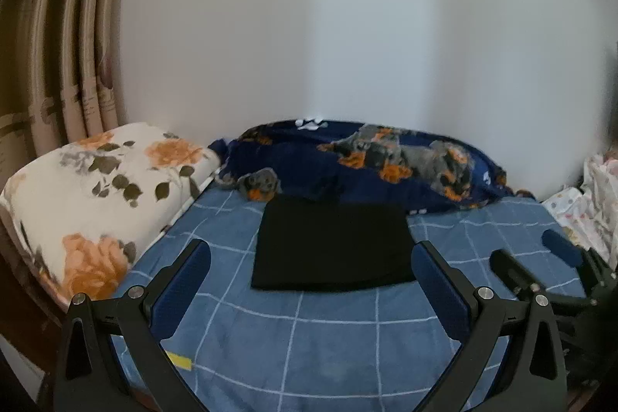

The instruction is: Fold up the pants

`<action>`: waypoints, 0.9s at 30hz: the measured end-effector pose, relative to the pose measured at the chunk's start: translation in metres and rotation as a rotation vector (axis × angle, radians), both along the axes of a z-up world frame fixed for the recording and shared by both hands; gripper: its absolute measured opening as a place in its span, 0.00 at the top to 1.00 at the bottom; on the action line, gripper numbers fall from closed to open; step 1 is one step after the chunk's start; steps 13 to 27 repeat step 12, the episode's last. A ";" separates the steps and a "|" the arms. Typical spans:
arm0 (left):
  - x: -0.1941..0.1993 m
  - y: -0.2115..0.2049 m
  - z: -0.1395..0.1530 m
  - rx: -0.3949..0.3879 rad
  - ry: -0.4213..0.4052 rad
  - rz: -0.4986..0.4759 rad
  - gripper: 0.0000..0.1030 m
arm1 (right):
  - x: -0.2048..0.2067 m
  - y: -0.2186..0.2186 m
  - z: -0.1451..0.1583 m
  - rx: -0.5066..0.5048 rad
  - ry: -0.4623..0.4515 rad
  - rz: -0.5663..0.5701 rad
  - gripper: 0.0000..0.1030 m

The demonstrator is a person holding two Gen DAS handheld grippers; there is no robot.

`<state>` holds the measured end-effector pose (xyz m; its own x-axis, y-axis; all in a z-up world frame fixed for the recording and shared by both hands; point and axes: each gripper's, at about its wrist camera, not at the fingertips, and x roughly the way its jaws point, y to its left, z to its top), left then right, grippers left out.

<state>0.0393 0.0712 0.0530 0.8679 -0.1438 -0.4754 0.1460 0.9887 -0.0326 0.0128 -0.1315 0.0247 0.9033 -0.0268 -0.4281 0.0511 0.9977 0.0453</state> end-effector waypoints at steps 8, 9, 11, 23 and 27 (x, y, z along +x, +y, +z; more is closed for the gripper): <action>-0.007 0.000 -0.009 -0.004 -0.038 -0.002 0.00 | 0.003 -0.002 -0.005 -0.005 0.016 0.004 0.06; -0.008 -0.001 -0.008 0.005 -0.050 0.007 0.00 | 0.003 -0.002 -0.006 -0.004 0.016 0.004 0.06; -0.009 -0.001 -0.007 0.008 -0.058 0.010 0.00 | 0.003 -0.002 -0.006 -0.005 0.017 0.004 0.06; -0.007 -0.002 -0.007 0.009 -0.041 0.006 0.00 | 0.003 -0.002 -0.006 -0.005 0.017 0.004 0.06; -0.007 -0.002 -0.007 0.009 -0.041 0.006 0.00 | 0.003 -0.002 -0.006 -0.005 0.017 0.004 0.06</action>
